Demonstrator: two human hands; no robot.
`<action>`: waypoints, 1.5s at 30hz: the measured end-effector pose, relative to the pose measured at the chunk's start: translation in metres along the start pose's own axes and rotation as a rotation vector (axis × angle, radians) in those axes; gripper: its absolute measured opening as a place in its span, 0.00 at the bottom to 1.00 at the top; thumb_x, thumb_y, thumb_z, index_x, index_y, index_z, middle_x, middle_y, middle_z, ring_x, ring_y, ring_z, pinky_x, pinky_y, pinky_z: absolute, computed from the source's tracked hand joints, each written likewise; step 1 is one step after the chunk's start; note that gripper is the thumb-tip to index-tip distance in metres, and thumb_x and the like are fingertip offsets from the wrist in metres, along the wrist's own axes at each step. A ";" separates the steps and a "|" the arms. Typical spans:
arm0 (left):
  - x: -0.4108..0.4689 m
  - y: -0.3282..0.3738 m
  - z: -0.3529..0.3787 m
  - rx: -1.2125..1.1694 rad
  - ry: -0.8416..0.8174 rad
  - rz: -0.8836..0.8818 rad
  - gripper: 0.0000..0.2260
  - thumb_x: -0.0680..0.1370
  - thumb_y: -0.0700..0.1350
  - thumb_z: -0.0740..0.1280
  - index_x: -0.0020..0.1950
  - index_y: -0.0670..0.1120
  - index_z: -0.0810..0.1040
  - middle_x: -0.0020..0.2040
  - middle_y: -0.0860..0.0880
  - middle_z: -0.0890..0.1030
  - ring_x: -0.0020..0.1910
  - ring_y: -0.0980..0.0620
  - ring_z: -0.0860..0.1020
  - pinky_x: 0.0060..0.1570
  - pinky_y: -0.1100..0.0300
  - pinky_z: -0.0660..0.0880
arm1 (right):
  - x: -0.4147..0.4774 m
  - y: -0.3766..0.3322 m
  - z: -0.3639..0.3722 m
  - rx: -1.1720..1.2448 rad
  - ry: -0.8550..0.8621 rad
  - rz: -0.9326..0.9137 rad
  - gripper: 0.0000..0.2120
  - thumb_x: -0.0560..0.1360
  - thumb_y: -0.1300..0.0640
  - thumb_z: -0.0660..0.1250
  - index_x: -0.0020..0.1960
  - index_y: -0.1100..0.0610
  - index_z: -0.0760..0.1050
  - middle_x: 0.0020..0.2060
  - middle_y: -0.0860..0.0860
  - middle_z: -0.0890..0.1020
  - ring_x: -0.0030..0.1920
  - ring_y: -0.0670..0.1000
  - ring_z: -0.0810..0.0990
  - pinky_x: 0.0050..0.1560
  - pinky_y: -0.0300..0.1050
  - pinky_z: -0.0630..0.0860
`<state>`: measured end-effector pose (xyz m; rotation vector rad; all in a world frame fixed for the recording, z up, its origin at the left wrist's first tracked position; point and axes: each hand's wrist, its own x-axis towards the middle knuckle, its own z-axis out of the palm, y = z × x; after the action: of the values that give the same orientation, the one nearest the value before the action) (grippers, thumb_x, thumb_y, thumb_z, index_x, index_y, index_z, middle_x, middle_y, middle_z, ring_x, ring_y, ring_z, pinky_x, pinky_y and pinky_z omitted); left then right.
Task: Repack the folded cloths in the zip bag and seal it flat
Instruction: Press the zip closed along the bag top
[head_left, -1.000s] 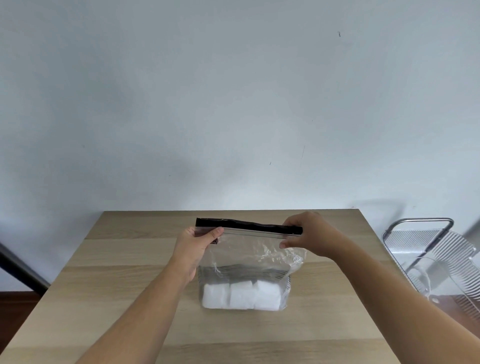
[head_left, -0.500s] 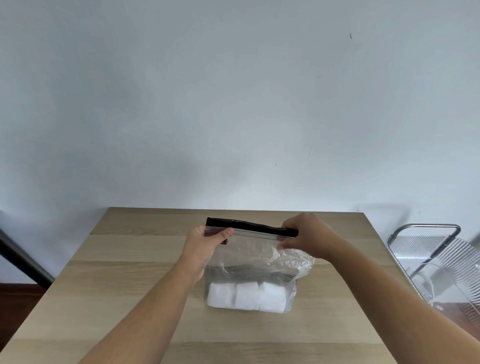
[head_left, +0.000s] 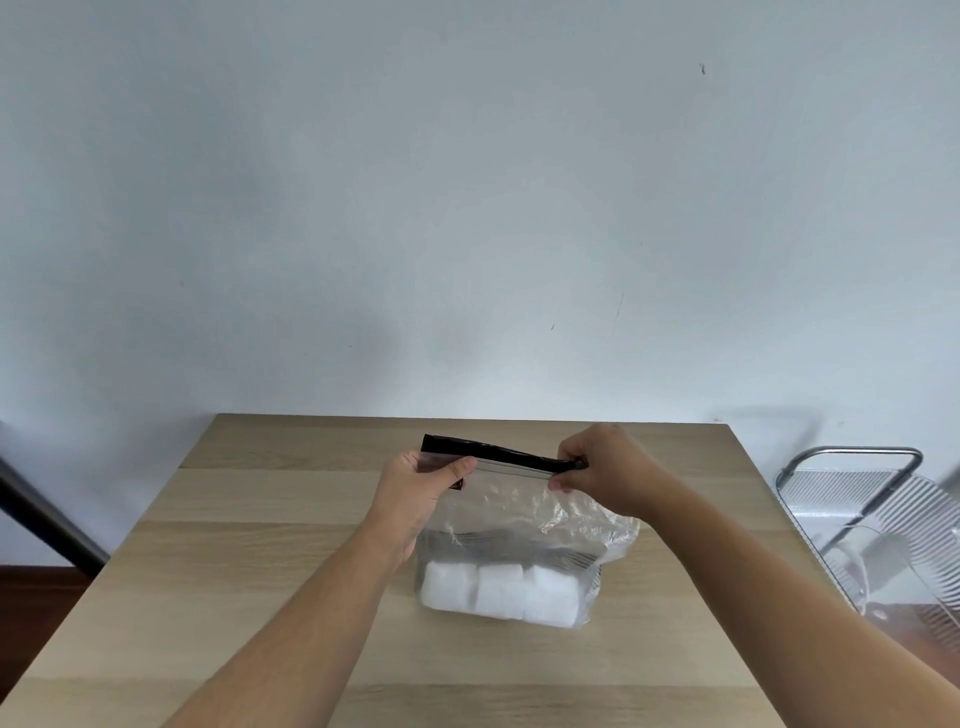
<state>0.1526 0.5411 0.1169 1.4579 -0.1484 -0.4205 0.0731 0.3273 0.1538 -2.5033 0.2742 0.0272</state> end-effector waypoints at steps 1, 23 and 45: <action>0.000 0.000 0.000 0.002 0.001 -0.005 0.08 0.67 0.40 0.75 0.45 0.41 0.84 0.39 0.47 0.85 0.37 0.54 0.80 0.46 0.59 0.76 | 0.000 0.001 0.000 0.007 -0.004 0.000 0.11 0.67 0.53 0.76 0.29 0.52 0.77 0.23 0.46 0.74 0.24 0.46 0.68 0.28 0.40 0.66; -0.002 0.001 -0.001 -0.045 0.002 0.075 0.04 0.70 0.38 0.73 0.42 0.46 0.83 0.39 0.49 0.85 0.39 0.54 0.82 0.42 0.62 0.79 | 0.010 -0.033 -0.017 -0.040 -0.149 -0.125 0.11 0.65 0.49 0.77 0.45 0.49 0.82 0.38 0.41 0.82 0.40 0.38 0.77 0.40 0.36 0.70; 0.005 -0.007 -0.021 0.046 0.045 0.029 0.06 0.77 0.40 0.66 0.43 0.46 0.81 0.32 0.56 0.83 0.31 0.63 0.77 0.33 0.66 0.69 | -0.030 0.036 -0.057 -0.064 0.030 0.099 0.08 0.63 0.52 0.79 0.38 0.47 0.80 0.33 0.42 0.82 0.34 0.36 0.77 0.36 0.20 0.66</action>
<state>0.1636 0.5583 0.1070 1.5074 -0.1441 -0.3623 0.0340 0.2714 0.1815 -2.5528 0.4161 0.0387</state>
